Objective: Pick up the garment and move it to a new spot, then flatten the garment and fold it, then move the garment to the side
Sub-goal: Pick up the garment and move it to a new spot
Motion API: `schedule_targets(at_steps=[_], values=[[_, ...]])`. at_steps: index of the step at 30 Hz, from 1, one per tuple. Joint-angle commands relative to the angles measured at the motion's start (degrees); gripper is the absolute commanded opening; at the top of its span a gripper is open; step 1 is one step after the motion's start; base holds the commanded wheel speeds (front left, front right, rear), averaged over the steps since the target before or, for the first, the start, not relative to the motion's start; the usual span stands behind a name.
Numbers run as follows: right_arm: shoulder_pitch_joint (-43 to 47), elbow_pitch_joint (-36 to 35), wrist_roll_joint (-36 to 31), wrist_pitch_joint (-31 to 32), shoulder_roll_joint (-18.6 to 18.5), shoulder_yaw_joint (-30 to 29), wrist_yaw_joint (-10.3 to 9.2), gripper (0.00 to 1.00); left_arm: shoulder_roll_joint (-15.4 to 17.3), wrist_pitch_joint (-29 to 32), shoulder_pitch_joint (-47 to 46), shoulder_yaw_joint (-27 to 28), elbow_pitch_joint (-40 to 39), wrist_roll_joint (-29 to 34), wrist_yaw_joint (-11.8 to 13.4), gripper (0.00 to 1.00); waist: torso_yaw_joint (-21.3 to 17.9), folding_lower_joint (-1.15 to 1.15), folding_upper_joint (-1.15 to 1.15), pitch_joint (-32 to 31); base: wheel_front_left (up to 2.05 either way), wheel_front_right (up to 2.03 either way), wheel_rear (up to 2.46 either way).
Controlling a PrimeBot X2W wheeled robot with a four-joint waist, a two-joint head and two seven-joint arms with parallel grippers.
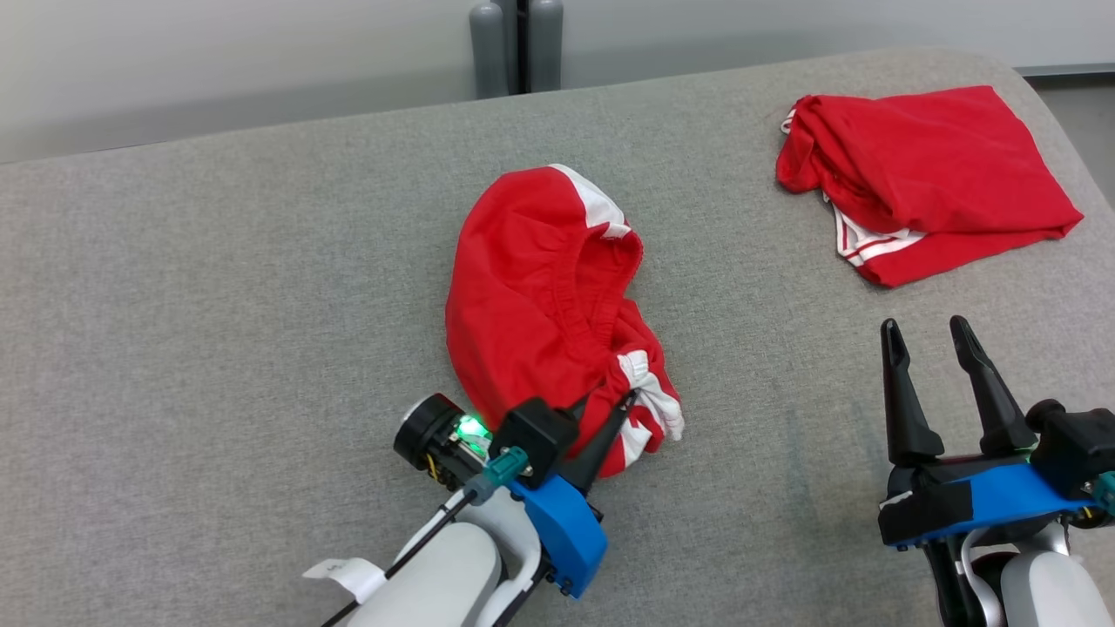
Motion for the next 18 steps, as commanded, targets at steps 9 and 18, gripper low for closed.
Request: schedule_targets(at_steps=[9,18], values=[[2.3,0.3,-0.8,0.9,0.0,-0.5,0.03,1.0,-1.3,-5.0,-1.3,-0.3,-2.0,-0.3,1.3,1.0,2.0,0.0,0.0,-3.1,0.0,0.0,0.0],[3.7,0.0,-0.9,1.4,0.0,-0.4,0.03,1.0,3.0,-8.6,0.8,6.7,-4.9,-2.6,6.2,1.0,4.0,0.0,0.0,-5.4,0.0,0.0,0.0]])
